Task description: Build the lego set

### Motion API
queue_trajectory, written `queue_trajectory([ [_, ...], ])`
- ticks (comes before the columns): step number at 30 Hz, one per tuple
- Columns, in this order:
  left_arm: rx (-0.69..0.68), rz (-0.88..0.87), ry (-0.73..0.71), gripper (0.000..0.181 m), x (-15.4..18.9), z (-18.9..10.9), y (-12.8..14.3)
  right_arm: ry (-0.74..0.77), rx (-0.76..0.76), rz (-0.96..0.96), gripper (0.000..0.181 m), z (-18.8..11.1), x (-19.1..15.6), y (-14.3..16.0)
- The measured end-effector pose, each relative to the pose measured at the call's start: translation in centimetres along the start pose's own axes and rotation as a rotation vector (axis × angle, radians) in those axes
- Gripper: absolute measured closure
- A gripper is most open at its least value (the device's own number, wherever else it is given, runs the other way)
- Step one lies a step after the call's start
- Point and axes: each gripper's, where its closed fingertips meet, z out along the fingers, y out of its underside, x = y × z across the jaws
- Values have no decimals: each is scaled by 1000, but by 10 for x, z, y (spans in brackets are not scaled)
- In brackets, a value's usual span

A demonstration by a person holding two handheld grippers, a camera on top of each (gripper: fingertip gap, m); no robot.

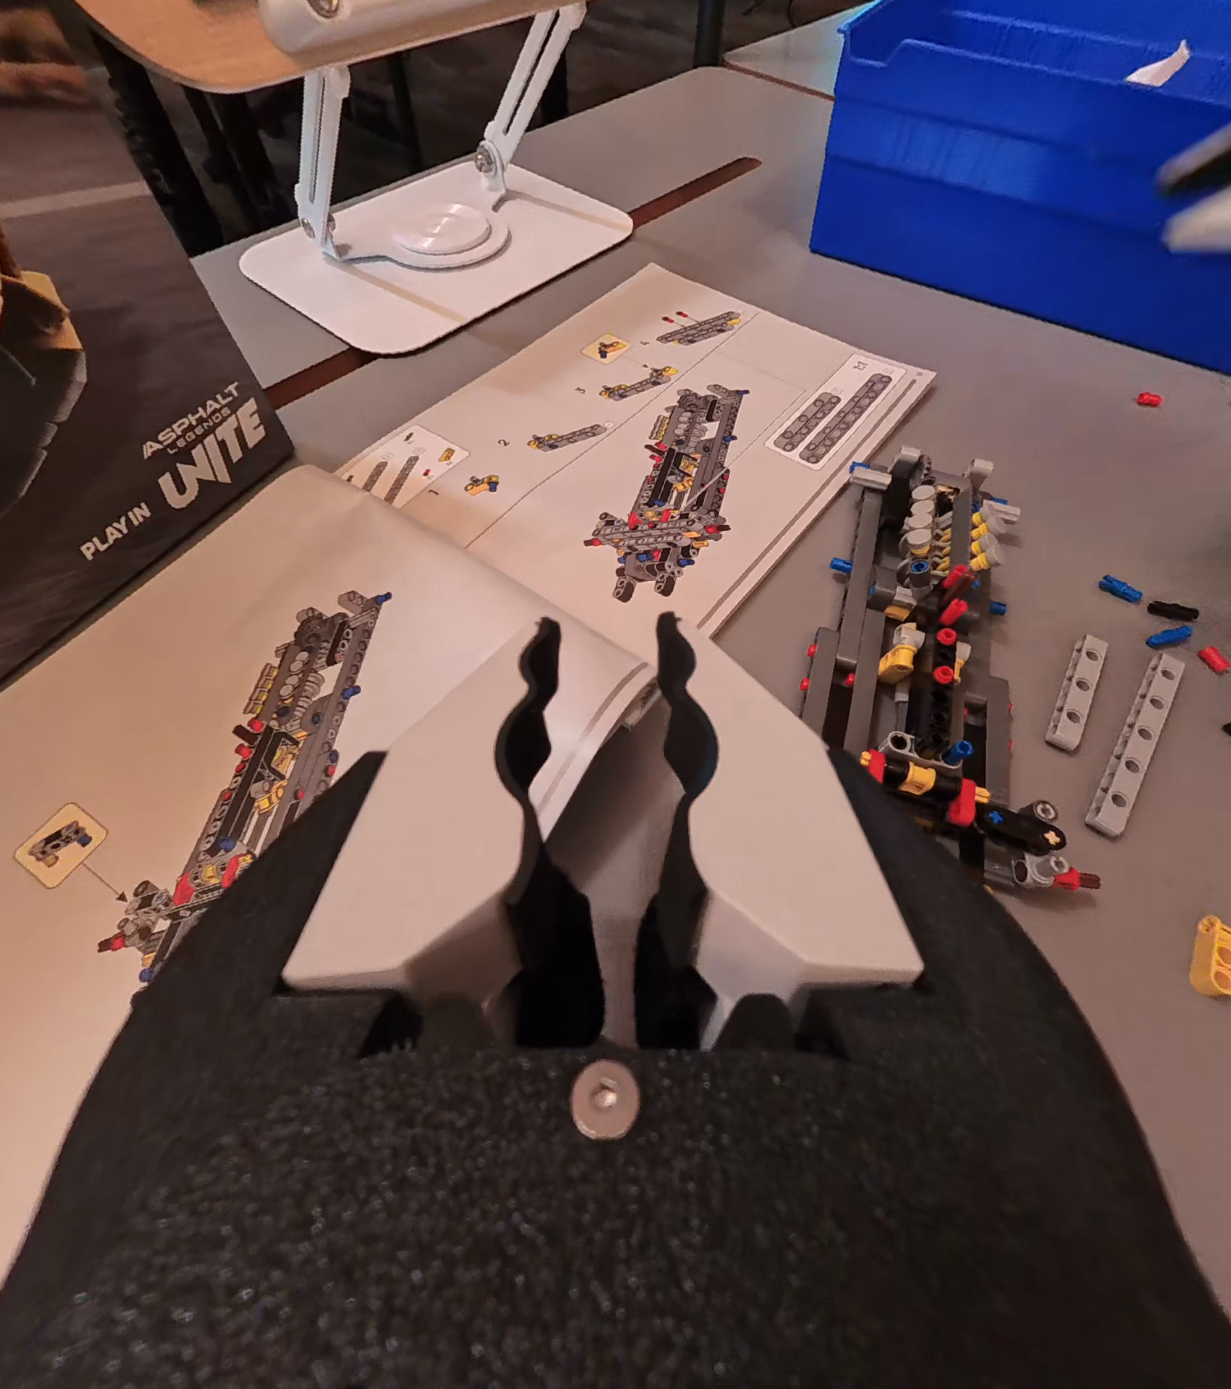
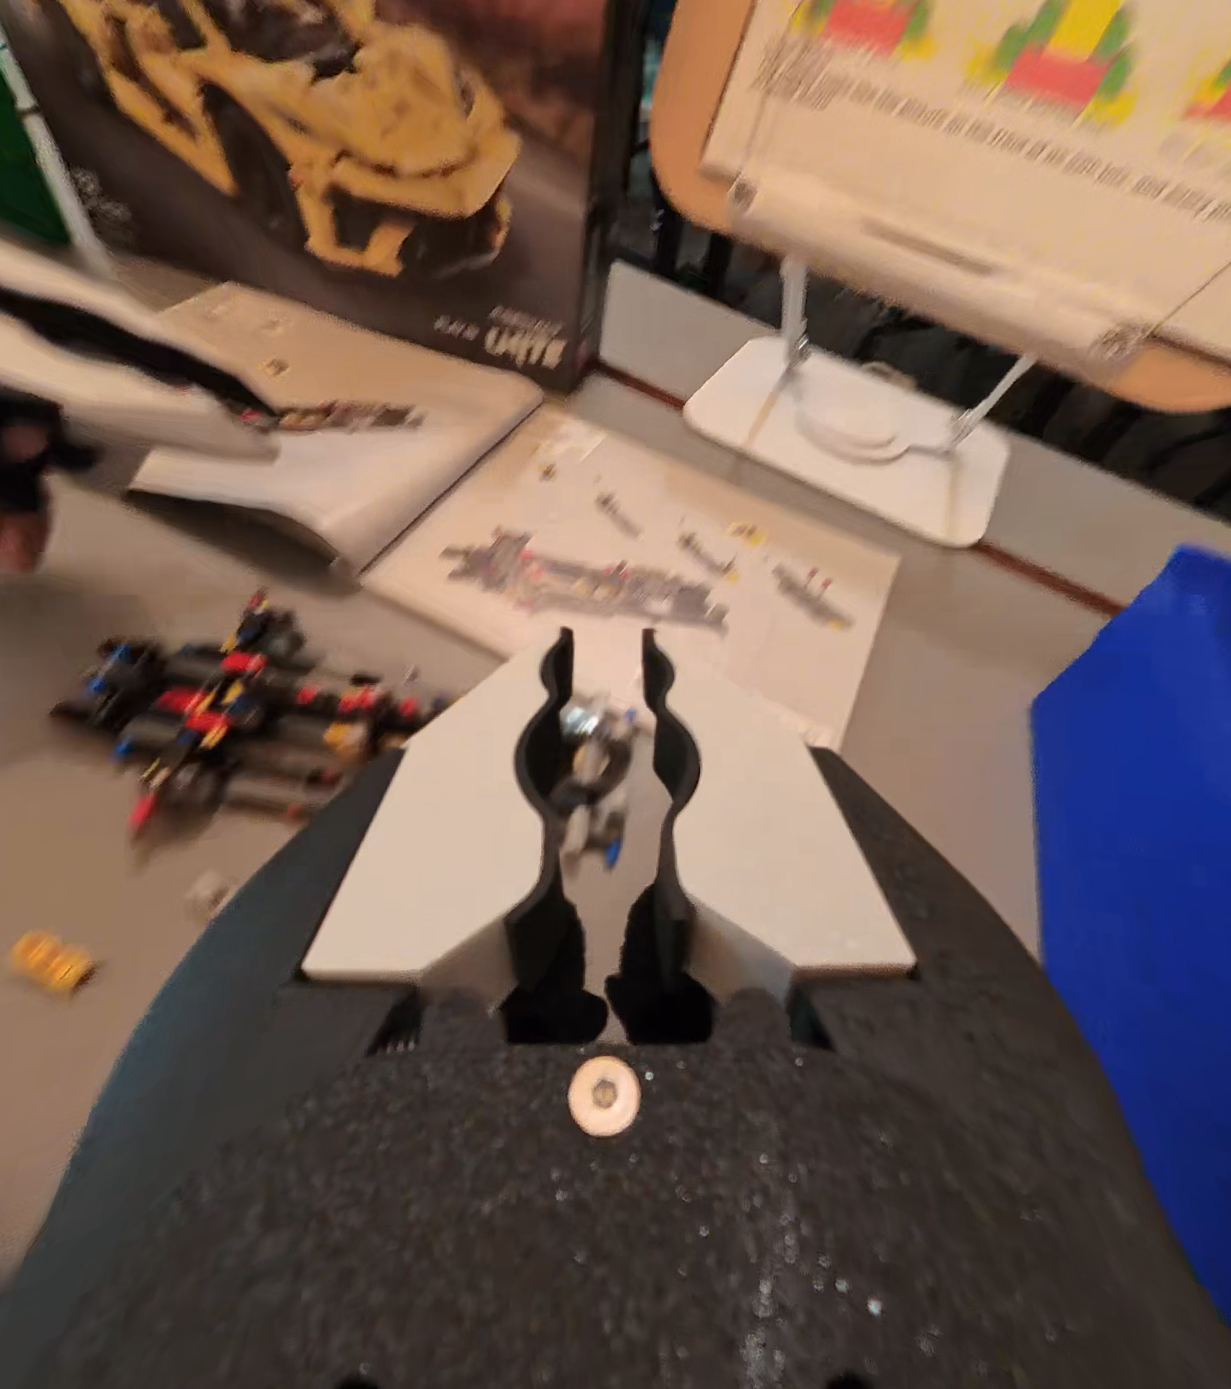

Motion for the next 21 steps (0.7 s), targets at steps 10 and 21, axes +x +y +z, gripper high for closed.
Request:
queue_trajectory([
  [10, 8, -64, -12, 151, -12, -5, 0, -78, -11, 182, 160, 78, 40, 21],
  [21, -1, -74, -6, 166, -22, 2, 5, -251, -72, 35, 161, 87, 3, 27],
])
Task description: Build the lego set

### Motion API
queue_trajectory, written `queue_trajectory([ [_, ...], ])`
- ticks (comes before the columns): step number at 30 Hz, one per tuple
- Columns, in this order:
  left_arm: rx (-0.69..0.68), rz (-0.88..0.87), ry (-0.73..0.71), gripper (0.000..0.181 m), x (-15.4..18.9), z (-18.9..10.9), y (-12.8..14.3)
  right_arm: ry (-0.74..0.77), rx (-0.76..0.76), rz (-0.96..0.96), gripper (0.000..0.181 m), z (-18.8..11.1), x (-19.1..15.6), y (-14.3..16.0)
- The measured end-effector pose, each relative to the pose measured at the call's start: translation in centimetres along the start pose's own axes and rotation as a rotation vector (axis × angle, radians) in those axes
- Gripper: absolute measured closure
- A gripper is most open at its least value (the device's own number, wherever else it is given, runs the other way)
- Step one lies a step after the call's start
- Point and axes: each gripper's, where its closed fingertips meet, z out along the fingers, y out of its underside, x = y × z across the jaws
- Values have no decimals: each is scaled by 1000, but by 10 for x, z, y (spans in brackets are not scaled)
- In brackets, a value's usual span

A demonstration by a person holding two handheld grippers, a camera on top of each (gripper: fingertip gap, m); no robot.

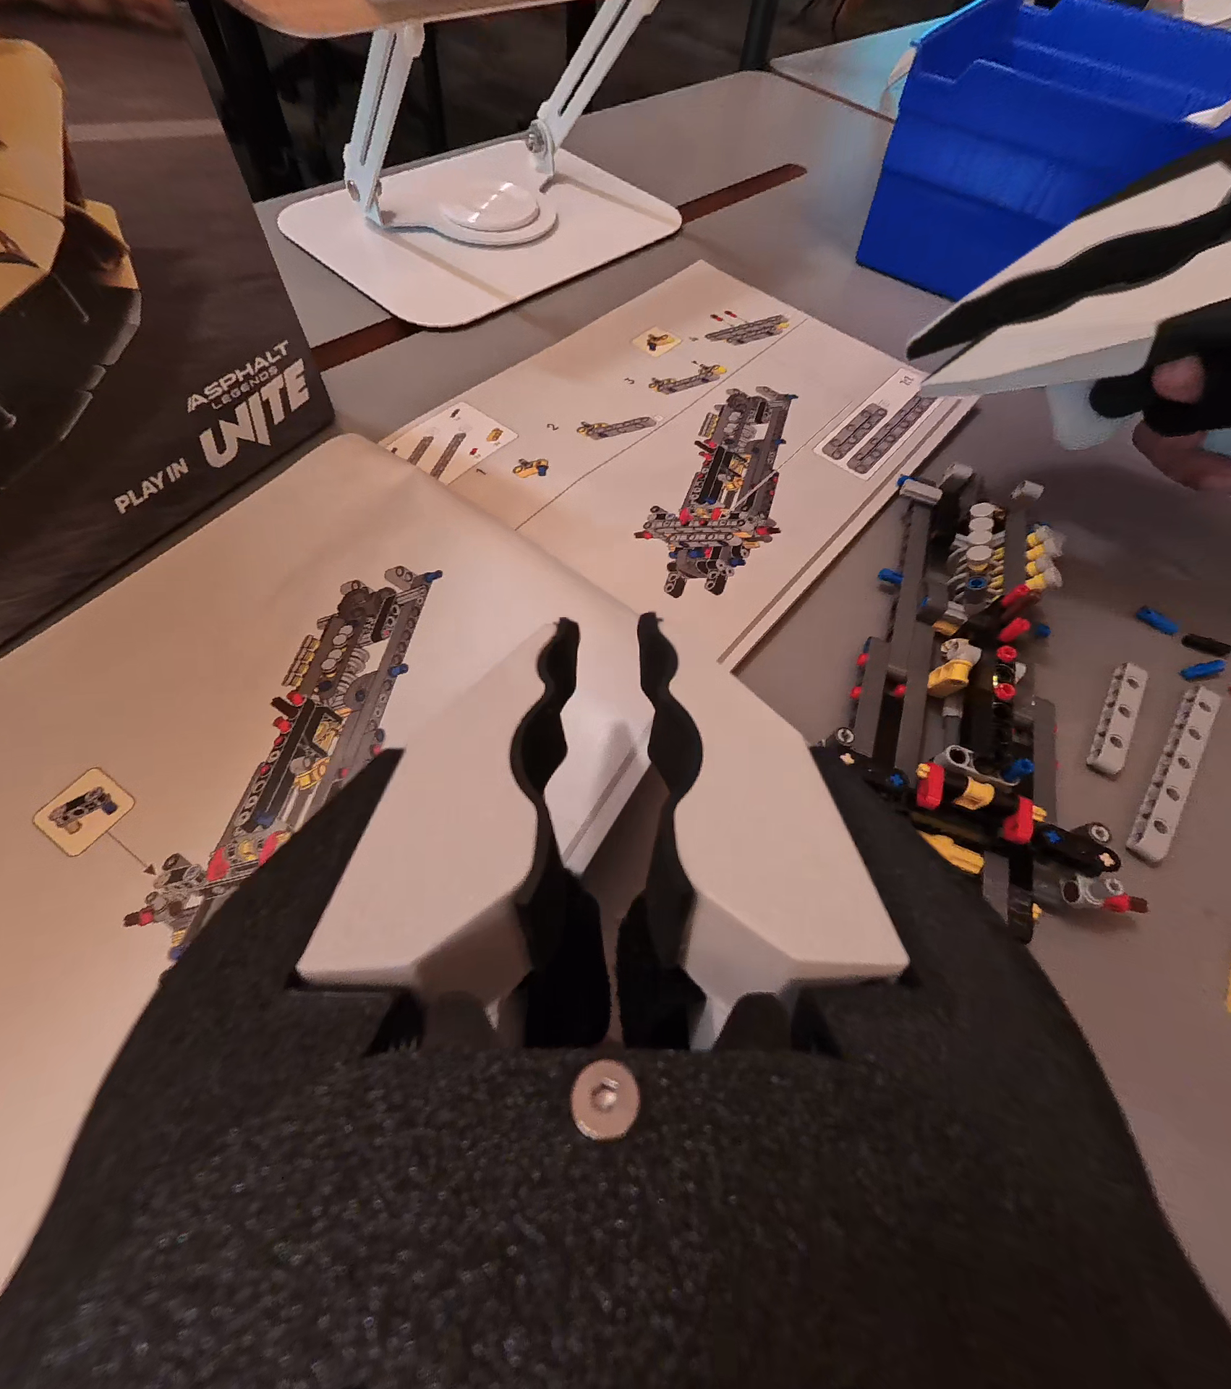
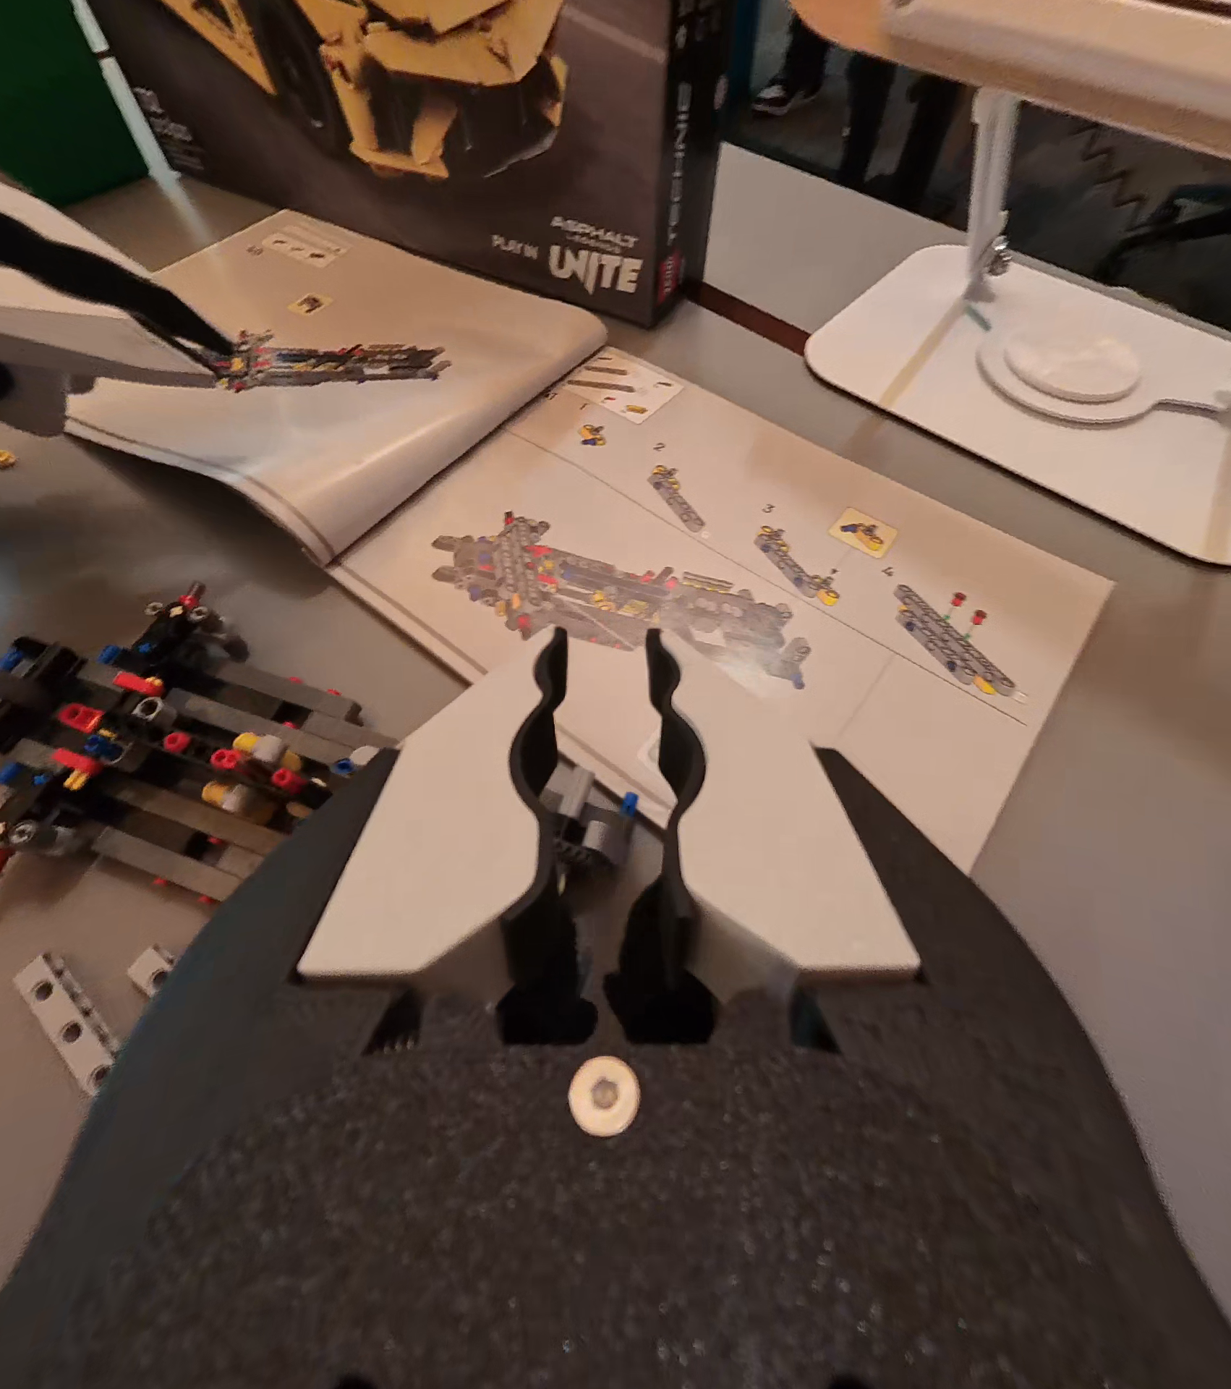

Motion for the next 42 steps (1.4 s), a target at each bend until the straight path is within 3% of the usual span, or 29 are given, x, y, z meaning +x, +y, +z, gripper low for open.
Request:
queue_trajectory([
  [9, -18, 82, -15, 169, 8, 5, 5, -101, 33, 23, 163, -12, -24, -9],
  [13, -22, 104, -45, 169, 4, 5, 7, -271, 113, 31, 163, -51, -87, -25],
  [16, -13, 111, -61, 169, 2, 3, 4, -511, -168, -98, 159, -64, -171, 33],
  [19, 1, 108, -49, 169, 6, 1, 0, -482, -323, -267, 155, -62, -194, 81],
  [27, 39, 183, -66, 169, 12, -6, -10, -517, -387, -314, 159, -52, -208, 100],
  [30, 47, 172, -82, 169, 5, -8, -11, -524, -373, -315, 174, -47, -207, 96],
  [32, 47, 159, -99, 169, -3, -10, -11, -485, -335, -311, 175, -43, -195, 76],
  [38, 67, 92, -82, 169, -10, -13, -14, -286, 53, -263, 175, -17, -113, -63],
  [40, 80, 48, -33, 168, -4, -14, -15, -210, 204, -326, 175, -1, -101, -87],
  [42, 99, -33, 112, 169, 13, -15, -18, -178, 384, -354, 175, 8, -109, -101],
])
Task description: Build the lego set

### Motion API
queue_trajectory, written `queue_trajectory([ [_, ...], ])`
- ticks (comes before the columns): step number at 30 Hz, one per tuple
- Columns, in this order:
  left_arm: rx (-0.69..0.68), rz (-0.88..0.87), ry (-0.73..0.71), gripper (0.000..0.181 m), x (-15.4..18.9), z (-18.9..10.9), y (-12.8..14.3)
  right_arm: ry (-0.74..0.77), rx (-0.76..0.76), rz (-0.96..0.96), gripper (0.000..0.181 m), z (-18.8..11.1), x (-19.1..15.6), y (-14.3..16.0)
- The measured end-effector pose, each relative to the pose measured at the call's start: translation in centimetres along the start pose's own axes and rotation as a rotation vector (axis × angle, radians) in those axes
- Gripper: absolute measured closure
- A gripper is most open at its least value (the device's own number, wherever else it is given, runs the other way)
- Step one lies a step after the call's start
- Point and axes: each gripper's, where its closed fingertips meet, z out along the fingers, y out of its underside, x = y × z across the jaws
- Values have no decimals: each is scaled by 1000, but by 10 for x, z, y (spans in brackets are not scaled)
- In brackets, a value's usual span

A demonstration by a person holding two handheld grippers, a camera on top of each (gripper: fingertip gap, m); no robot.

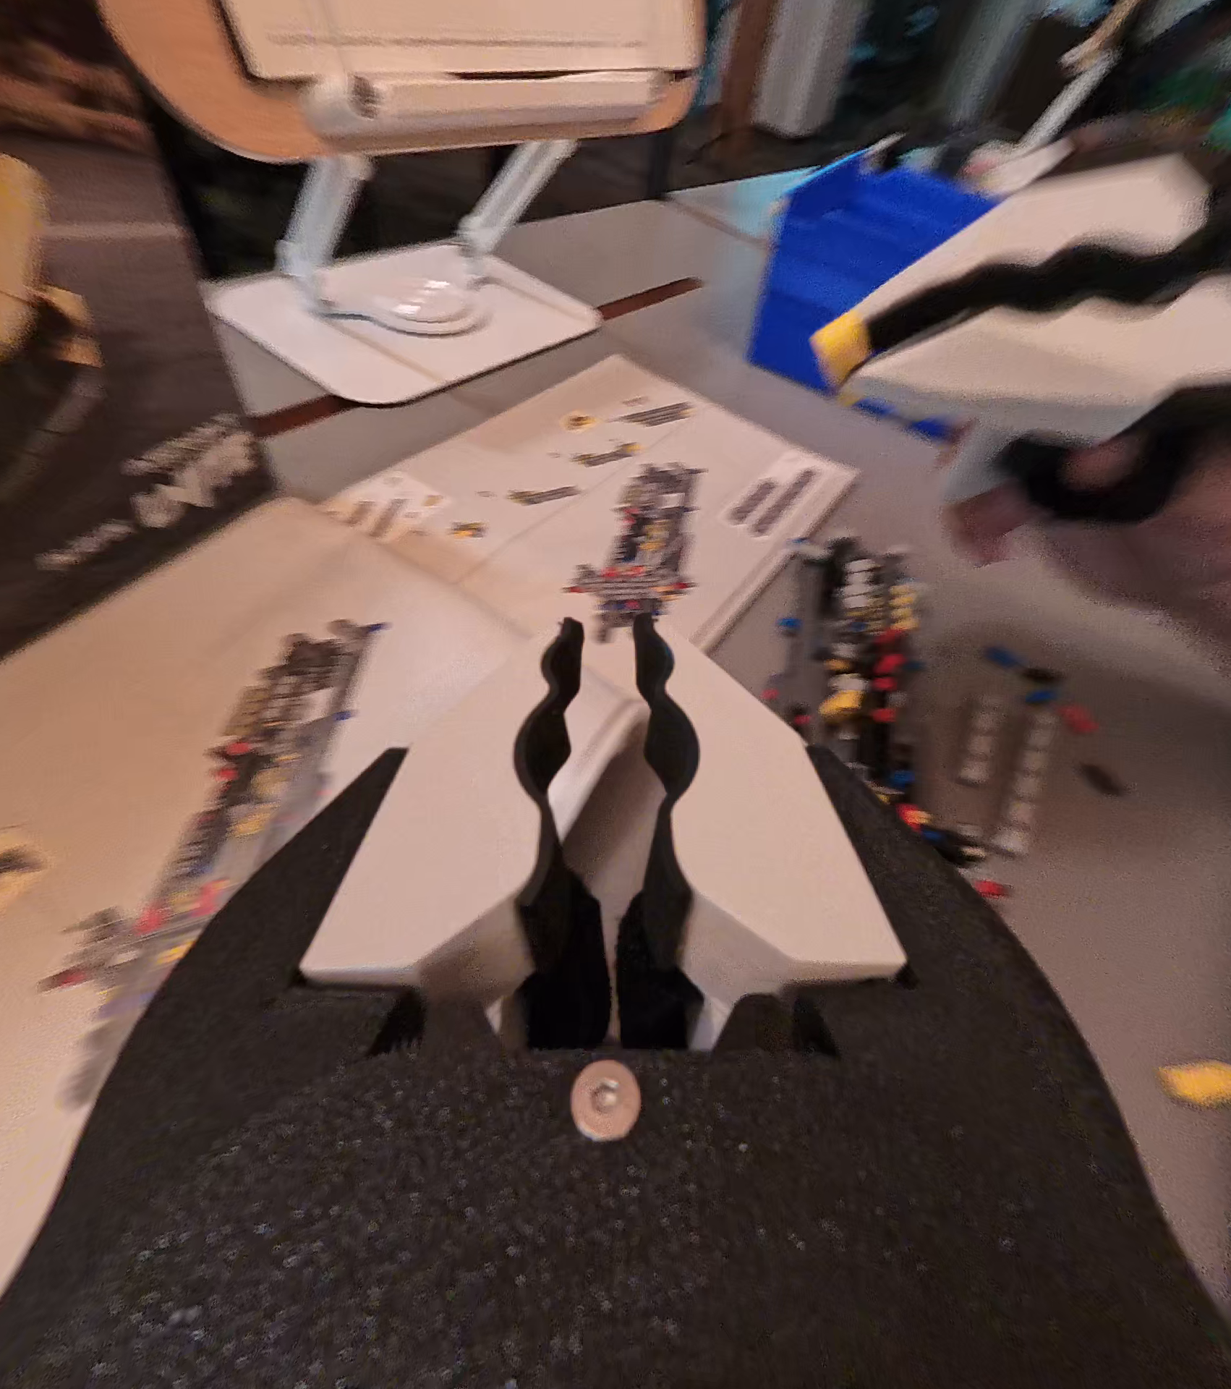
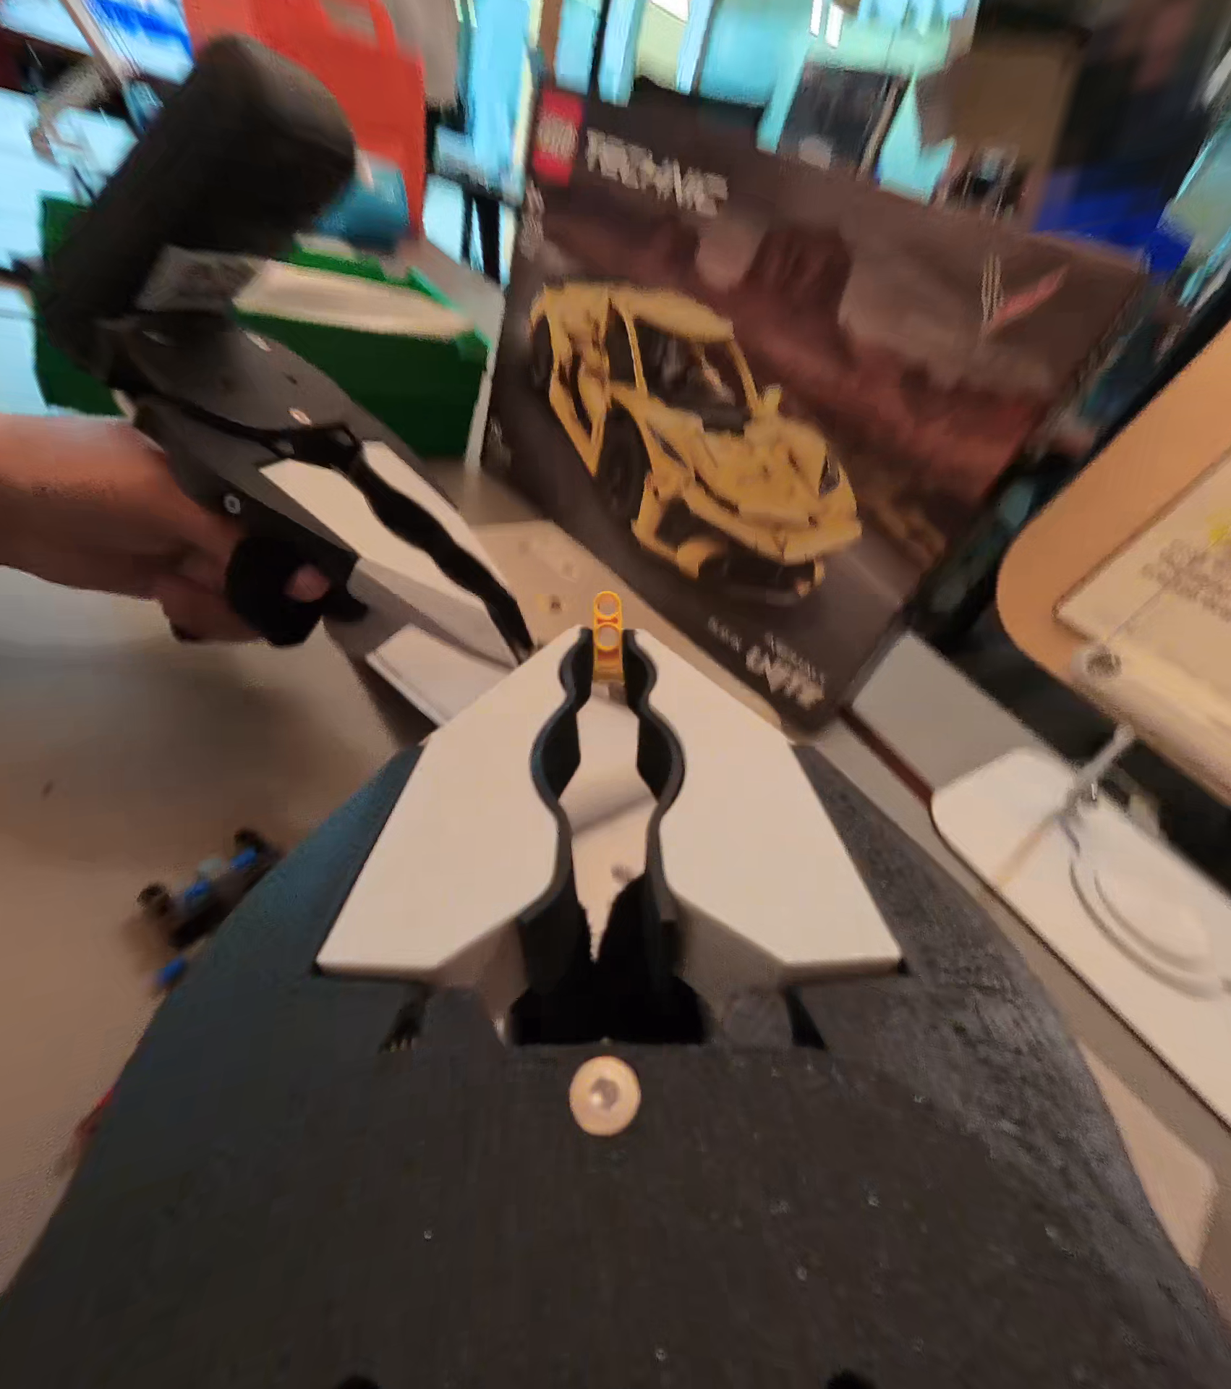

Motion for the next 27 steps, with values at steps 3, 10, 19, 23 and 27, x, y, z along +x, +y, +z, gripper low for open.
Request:
queue_trajectory([
  [3, 71, -189, 177, 165, 18, -5, -15, 30, 49, -145, 175, 11, -20, 5],
  [10, 105, -307, 324, 158, 28, -15, -26, 124, -86, -576, 174, 15, -33, 21],
  [19, 86, -323, 441, 161, 49, -16, -25, 160, -68, -685, 175, 8, -37, 13],
  [23, 71, -311, 463, 173, 56, -13, -22, 131, -63, -682, 175, 8, -43, 14],
  [27, 53, -295, 467, 175, 58, -13, -18, 111, -69, -655, 175, 7, -45, 17],
])
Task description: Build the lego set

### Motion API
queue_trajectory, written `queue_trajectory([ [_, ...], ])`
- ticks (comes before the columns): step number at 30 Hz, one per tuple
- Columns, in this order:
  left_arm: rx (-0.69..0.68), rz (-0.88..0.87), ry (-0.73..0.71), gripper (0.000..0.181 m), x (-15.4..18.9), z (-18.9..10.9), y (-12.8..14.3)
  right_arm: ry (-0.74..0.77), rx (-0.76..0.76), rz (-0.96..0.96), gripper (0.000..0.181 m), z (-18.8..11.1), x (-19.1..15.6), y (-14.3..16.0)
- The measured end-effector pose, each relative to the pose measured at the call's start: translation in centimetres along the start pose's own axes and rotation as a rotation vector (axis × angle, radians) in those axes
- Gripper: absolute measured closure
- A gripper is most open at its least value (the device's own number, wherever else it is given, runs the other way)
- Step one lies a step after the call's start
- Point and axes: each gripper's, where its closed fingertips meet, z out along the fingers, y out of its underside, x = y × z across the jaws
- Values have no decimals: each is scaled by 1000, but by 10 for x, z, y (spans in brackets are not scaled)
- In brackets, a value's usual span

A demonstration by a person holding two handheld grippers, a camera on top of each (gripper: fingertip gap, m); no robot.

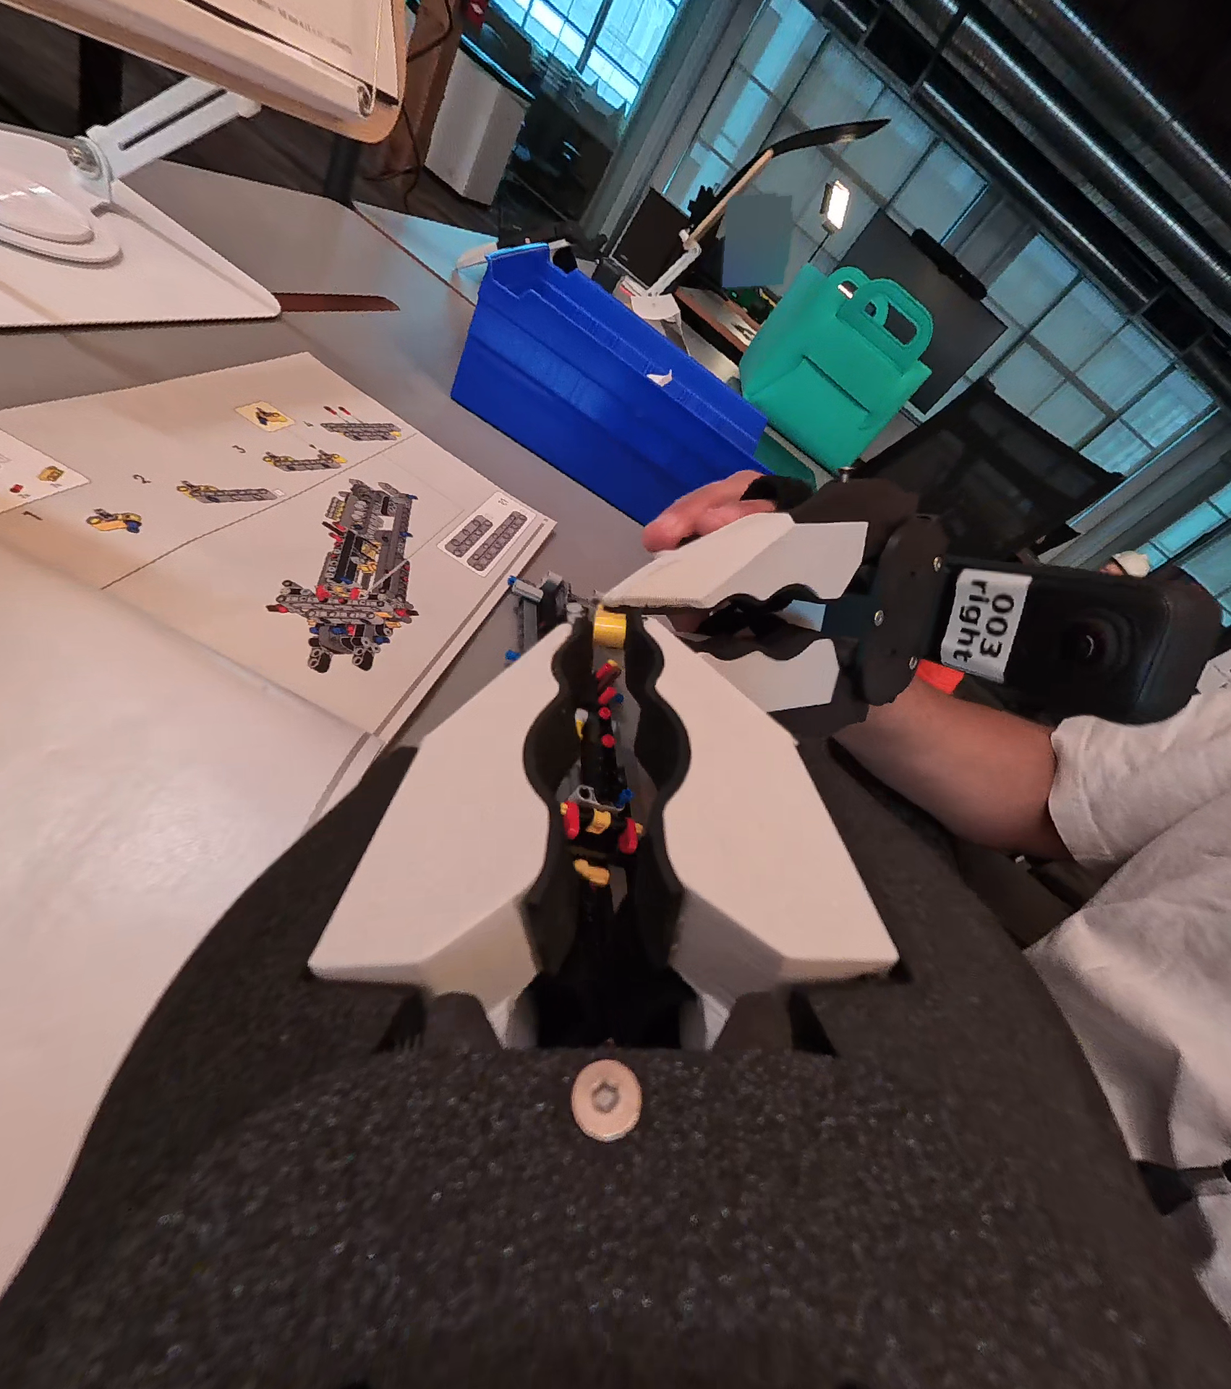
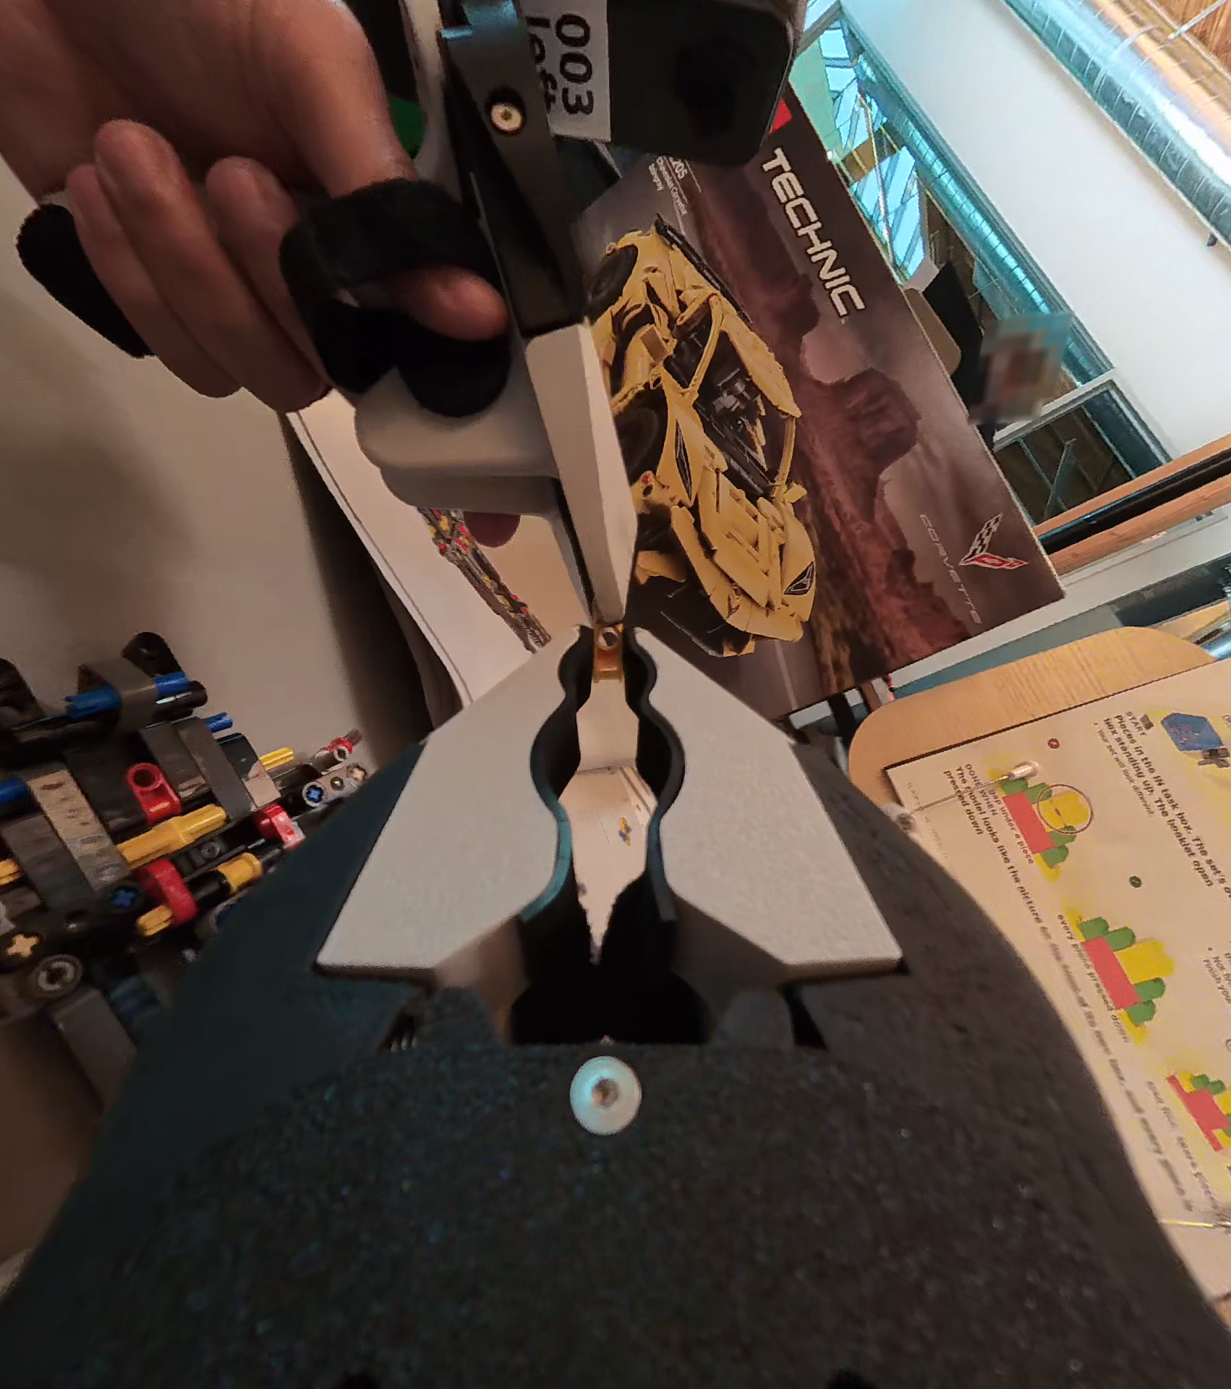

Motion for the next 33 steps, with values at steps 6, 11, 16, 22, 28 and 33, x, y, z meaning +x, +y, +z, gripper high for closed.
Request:
queue_trajectory([
  [6, 57, -92, 123, 175, 13, -6, -10, 1, 123, 333, 173, -8, 11, -15],
  [11, 179, -230, 214, 175, 14, -18, -29, -159, 155, 640, 150, -16, 10, -19],
  [16, 190, -310, 272, 175, 16, -21, -31, -106, 156, 659, 155, -16, 19, -16],
  [22, 122, -434, 312, 176, 17, -16, -19, -133, 149, 577, 160, -17, 11, -17],
  [28, 41, -533, 389, 176, 27, -10, -6, -152, 137, 482, 168, -17, 1, -16],
  [33, 10, -552, 405, 176, 31, -7, -1, -155, 143, 454, 174, -19, 0, -18],
])
